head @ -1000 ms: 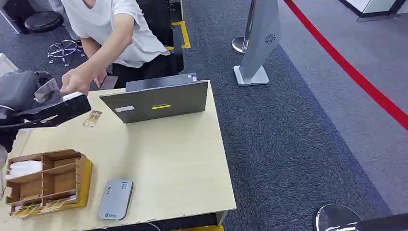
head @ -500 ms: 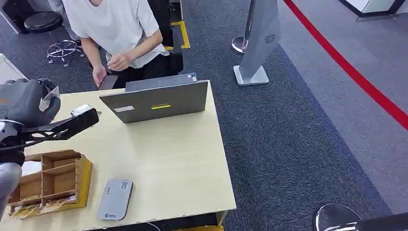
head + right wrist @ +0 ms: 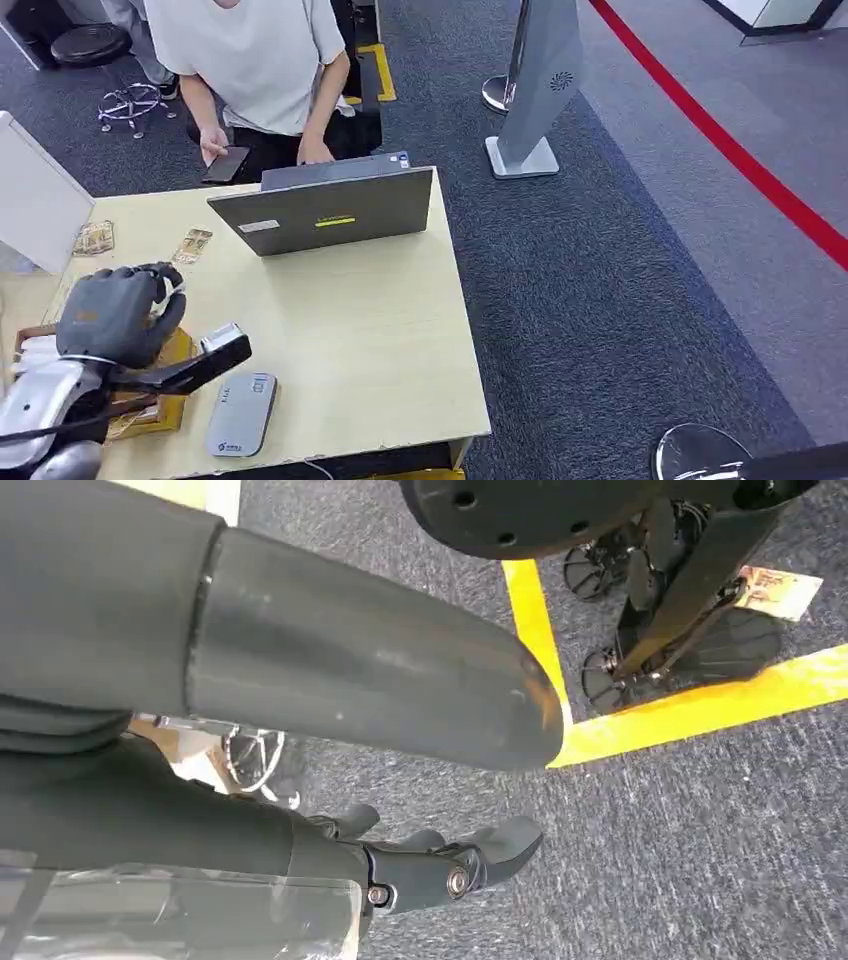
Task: Pass the card to the sensor for recognition and then transmit it.
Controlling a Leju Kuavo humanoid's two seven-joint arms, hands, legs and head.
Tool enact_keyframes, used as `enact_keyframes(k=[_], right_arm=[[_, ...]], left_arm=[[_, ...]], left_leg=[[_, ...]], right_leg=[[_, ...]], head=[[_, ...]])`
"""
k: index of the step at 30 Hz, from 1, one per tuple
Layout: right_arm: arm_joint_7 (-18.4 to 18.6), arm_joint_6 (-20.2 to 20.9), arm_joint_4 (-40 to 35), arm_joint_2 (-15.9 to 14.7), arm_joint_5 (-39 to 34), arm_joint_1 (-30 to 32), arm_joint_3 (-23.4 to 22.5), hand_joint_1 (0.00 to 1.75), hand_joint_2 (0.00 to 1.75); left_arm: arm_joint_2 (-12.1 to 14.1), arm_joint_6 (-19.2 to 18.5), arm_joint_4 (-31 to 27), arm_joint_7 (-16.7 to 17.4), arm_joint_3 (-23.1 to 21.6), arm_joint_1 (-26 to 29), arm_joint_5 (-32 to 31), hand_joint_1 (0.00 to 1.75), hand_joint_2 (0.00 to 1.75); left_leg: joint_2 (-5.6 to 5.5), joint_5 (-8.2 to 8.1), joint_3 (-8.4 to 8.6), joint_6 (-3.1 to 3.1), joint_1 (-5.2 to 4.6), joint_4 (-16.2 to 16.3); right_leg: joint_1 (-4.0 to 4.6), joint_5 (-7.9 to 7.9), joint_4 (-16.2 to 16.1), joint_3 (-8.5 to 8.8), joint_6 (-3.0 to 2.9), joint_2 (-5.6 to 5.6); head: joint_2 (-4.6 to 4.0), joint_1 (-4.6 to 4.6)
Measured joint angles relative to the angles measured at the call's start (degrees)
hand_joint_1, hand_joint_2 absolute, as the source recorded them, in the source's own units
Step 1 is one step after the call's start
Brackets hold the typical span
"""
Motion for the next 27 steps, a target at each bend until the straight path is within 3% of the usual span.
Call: enact_keyframes(k=[7,13,27], right_arm=[[1.97,-1.62,-2.54,0.02,-3.54,2.33,4.55,0.0,0.0],[2.56,-2.19,-3.79,0.02,-4.76,3.34,6.85,0.0,0.0],[2.84,-1.77,-5.8,0.02,-4.85,4.62,9.43,0.0,0.0]], left_arm=[[-2.16,7.14,0.88,-1.64,-0.74,11.03,-2.5,1.75,1.75],[-2.91,13.71,4.07,-2.32,-2.38,16.86,-1.82,1.75,1.75],[-3.21,13.45,10.97,2.01,-4.77,18.84,-0.92,1.75,1.75]], left_leg=[[0.0,-0.05,-0.04,0.02,0.0,0.0],[0.01,-0.05,-0.05,0.02,0.0,0.0],[-0.01,-0.05,-0.06,0.03,0.0,0.0]], right_leg=[[0.0,-0.04,-0.03,-0.06,0.04,0.0],[0.0,-0.04,-0.03,-0.07,0.04,0.0],[0.0,-0.04,-0.03,-0.05,0.04,-0.02]], head=[[0.0,-0.04],[0.0,-0.02],[0.0,-0.04]])
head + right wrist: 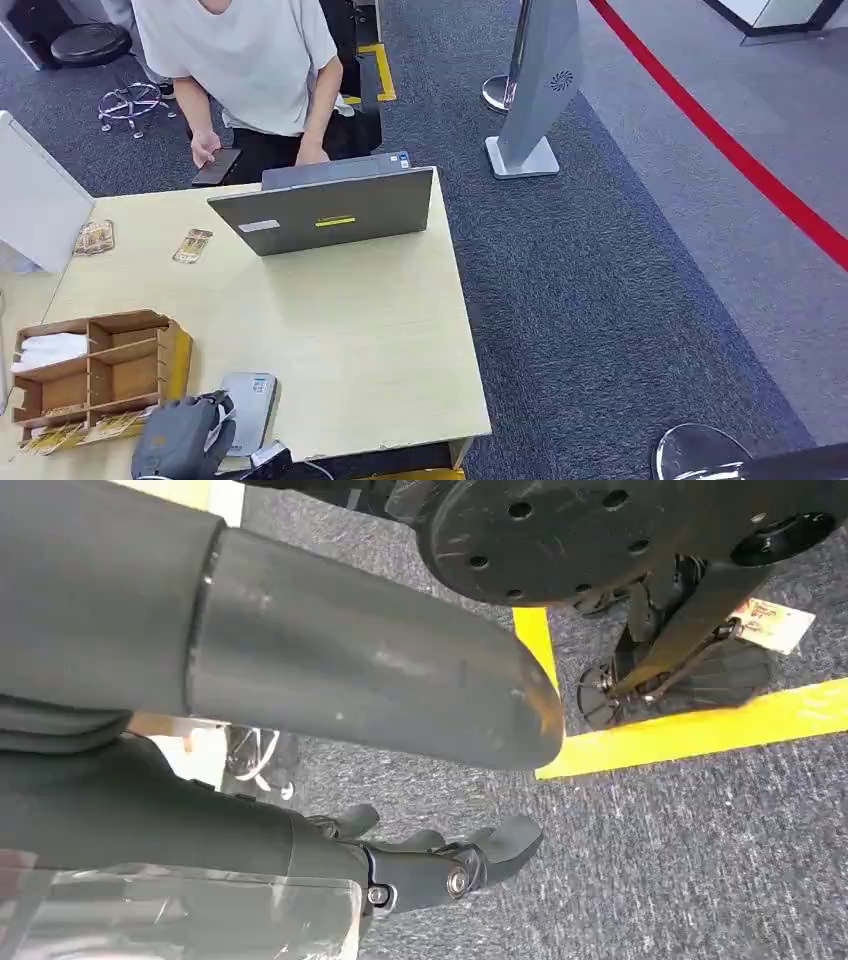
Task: Pass the card to the sensor for recognition and then transmit it.
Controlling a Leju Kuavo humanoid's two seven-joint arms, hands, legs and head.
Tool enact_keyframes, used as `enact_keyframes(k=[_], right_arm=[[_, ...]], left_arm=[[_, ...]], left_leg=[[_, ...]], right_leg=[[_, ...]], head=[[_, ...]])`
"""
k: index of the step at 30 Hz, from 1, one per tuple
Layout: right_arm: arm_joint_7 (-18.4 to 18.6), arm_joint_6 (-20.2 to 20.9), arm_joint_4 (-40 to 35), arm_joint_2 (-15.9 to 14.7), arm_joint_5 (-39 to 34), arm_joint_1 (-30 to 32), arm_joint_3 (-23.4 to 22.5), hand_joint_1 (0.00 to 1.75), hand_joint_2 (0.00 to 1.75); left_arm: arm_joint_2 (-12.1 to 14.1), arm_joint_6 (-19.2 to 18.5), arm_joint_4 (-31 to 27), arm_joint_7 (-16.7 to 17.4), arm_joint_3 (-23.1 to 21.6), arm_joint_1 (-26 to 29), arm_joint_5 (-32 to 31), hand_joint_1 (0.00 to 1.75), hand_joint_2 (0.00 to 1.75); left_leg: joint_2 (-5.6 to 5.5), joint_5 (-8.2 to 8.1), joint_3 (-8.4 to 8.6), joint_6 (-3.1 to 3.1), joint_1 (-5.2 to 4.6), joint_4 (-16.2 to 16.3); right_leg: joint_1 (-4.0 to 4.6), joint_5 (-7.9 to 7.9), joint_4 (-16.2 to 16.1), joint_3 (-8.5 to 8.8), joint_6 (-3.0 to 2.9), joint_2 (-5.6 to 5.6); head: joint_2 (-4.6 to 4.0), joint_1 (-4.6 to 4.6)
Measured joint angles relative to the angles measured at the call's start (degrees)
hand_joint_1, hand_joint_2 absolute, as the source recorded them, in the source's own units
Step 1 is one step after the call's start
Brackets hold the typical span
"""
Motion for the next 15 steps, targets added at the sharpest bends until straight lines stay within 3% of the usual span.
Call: enact_keyframes(k=[15], right_arm=[[0.04,-0.02,-0.79,0.0,-0.02,0.81,1.94,0.0,0.0]], left_arm=[[-0.87,0.48,2.36,1.44,-0.02,0.08,-1.4,1.75,1.75]], left_leg=[[0.0,0.0,0.02,0.0,0.0,0.0]], right_leg=[[0.0,0.0,0.0,0.0,0.0,-0.01]], head=[[0.0,0.0]])
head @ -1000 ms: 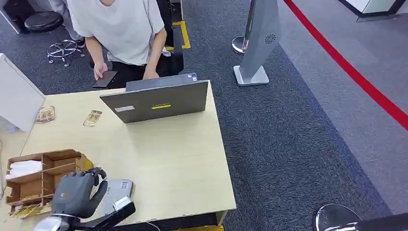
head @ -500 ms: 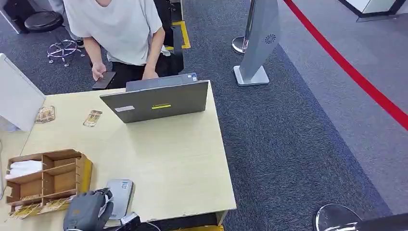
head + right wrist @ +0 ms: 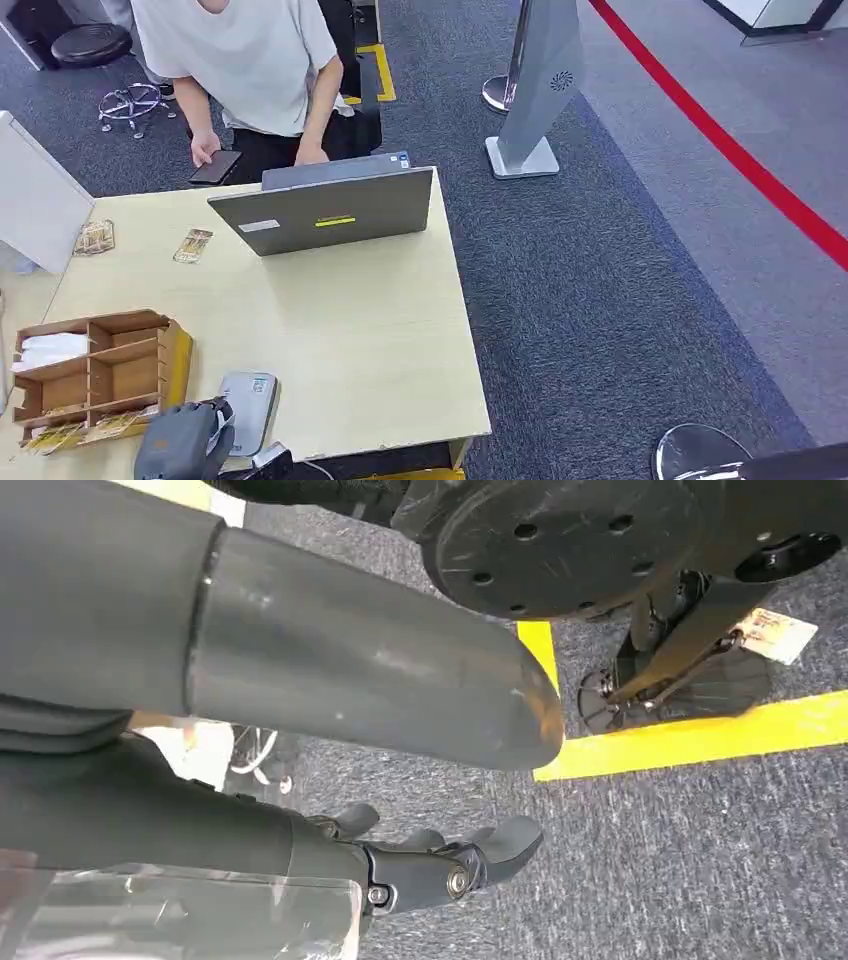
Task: Pass the card to the sensor for recognition and then transmit it.
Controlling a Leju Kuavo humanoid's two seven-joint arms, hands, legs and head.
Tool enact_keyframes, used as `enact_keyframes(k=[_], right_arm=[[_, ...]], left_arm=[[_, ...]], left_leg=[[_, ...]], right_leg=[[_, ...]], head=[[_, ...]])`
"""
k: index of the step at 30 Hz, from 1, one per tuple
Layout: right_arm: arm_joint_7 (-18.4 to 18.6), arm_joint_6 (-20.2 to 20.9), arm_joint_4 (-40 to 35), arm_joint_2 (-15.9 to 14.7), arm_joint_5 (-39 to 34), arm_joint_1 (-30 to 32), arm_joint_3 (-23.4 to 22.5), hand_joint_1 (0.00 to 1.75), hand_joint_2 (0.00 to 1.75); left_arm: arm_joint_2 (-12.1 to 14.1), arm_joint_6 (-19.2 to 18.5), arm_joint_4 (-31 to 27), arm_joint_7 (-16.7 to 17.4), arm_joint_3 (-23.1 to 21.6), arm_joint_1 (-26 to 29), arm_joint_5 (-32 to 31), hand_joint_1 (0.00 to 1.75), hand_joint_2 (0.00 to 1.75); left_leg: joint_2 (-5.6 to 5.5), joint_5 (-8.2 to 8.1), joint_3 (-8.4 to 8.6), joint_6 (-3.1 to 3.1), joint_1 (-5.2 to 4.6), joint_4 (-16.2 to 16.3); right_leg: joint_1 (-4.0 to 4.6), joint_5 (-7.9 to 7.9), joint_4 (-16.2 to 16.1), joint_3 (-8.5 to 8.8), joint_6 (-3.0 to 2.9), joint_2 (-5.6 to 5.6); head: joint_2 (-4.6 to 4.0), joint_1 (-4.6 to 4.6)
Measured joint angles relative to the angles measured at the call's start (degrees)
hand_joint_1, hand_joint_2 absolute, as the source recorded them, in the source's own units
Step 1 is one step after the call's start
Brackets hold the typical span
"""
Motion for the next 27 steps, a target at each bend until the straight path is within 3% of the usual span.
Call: enact_keyframes(k=[3,8,11,14,18,22,27], right_arm=[[0.0,-0.13,-0.26,0.0,-0.04,0.27,0.11,0.0,0.0],[1.29,-1.12,-2.06,0.0,-1.57,2.09,1.53,0.0,0.0],[1.55,-0.98,-2.84,0.0,-1.9,2.84,2.27,0.0,0.0],[1.32,-0.14,-3.1,0.0,-0.44,2.9,2.51,0.0,0.0],[0.11,1.64,-2.95,0.0,2.27,2.37,2.38,0.0,0.0],[-1.47,3.59,-1.79,0.0,5.27,0.69,1.05,0.0,0.0],[-2.51,4.39,0.24,0.0,6.4,-1.0,-0.96,0.0,0.0]], left_arm=[[-0.15,0.9,-0.74,-0.78,0.02,-0.61,-2.44,1.75,1.75],[-0.94,0.76,-9.45,-4.57,2.08,-4.56,-7.47,1.75,1.75],[-1.33,-1.67,-14.13,-5.22,4.55,-9.71,-7.45,1.75,1.75],[-1.4,-5.96,-16.33,-3.55,6.43,-16.64,-7.82,1.75,1.75],[-1.16,-9.94,-15.5,-2.06,8.59,-26.86,-8.04,1.75,1.75],[-0.65,-11.76,-10.77,-1.29,9.27,-36.24,-9.35,1.75,1.75],[-0.07,-12.31,-4.55,-0.96,9.27,-42.65,-10.25,1.75,1.75]], left_leg=[[-0.01,0.01,0.0,0.01,0.0,0.0],[-0.07,0.02,-0.02,0.01,0.0,0.0],[-0.07,0.05,-0.01,-0.01,0.0,0.0],[-0.09,0.16,-0.01,-0.05,0.0,0.0],[-0.1,0.23,-0.02,-0.02,0.01,0.0],[-0.08,0.29,-0.02,-0.05,0.01,0.0],[-0.06,0.28,-0.03,-0.05,0.0,0.0]], right_leg=[[0.0,0.0,0.0,-0.03,0.0,-0.01],[0.0,0.02,0.0,0.0,-0.01,-0.09],[0.0,0.05,0.01,0.0,-0.03,-0.09],[0.0,0.07,0.03,0.0,-0.04,-0.12],[0.02,0.17,0.05,-0.02,-0.1,-0.14],[0.02,0.25,0.05,-0.03,-0.08,-0.11],[0.01,0.25,0.05,-0.03,-0.07,-0.06]], head=[[0.0,0.0],[0.0,0.02],[0.0,0.02],[0.0,0.0],[0.0,-0.02],[0.0,0.0],[0.0,0.02]])
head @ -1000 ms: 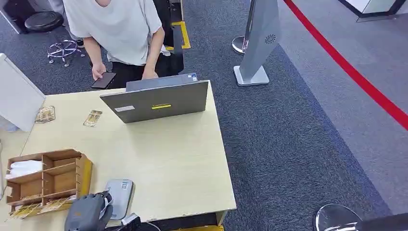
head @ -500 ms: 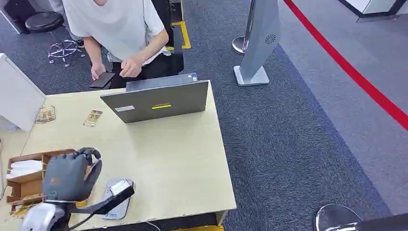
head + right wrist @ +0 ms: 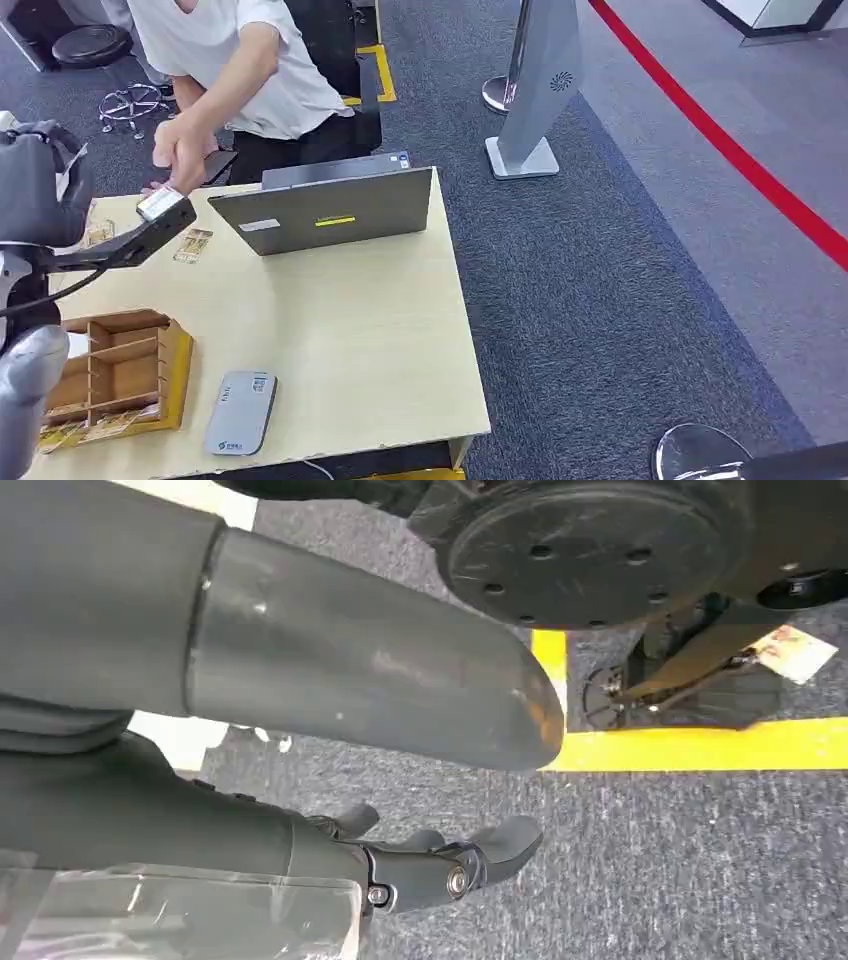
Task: Pass the card to the sensor for recognition and then transmit it.
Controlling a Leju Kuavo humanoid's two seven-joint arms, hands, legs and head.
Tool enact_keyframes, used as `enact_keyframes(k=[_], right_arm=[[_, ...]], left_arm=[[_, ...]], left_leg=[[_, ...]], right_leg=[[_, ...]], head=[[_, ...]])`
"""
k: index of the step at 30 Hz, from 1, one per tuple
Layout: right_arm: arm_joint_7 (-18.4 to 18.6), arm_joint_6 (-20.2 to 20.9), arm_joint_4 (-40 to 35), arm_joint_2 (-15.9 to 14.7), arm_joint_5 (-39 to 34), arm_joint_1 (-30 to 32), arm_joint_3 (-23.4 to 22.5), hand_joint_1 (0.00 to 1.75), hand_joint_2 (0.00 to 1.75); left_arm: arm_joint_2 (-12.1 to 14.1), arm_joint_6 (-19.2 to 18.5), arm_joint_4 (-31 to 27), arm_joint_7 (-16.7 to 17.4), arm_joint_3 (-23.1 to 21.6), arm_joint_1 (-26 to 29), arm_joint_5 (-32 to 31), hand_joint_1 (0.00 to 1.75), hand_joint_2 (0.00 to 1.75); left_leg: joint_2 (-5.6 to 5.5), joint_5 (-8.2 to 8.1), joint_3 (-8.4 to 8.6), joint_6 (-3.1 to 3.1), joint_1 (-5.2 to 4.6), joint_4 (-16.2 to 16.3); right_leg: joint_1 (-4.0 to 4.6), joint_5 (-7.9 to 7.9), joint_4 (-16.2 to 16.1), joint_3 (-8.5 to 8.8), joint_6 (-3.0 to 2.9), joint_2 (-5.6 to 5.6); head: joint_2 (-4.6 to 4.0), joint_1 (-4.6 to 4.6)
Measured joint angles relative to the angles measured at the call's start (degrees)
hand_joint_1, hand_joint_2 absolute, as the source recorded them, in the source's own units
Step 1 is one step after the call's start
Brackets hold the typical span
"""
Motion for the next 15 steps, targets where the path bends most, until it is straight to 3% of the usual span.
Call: enact_keyframes(k=[5,6,15], right_arm=[[0.04,0.04,1.36,0.0,1.03,-0.83,-1.53,0.0,0.0],[0.06,0.0,1.56,0.0,1.03,-0.91,-1.79,0.0,0.0],[0.28,0.09,2.87,0.0,1.9,-1.54,-3.28,0.0,0.0]], left_arm=[[0.11,0.41,2.91,-0.02,0.0,-0.92,-0.02,1.75,1.75],[0.13,0.52,3.11,-0.04,0.0,-0.92,0.0,0.0,1.75],[0.24,1.73,3.39,-2.19,0.0,-0.13,2.14,0.0,1.75]], left_leg=[[0.0,-0.01,-0.05,0.0,0.0,0.0],[0.0,-0.01,-0.07,0.0,0.0,0.0],[0.0,0.0,-0.09,0.0,0.0,0.0]], right_leg=[[0.0,-0.01,-0.01,-0.05,0.0,0.02],[0.0,-0.01,-0.01,-0.06,0.0,0.02],[0.0,0.0,-0.01,-0.07,0.01,0.02]], head=[[0.0,-0.02],[0.0,0.0],[0.0,-0.02]])
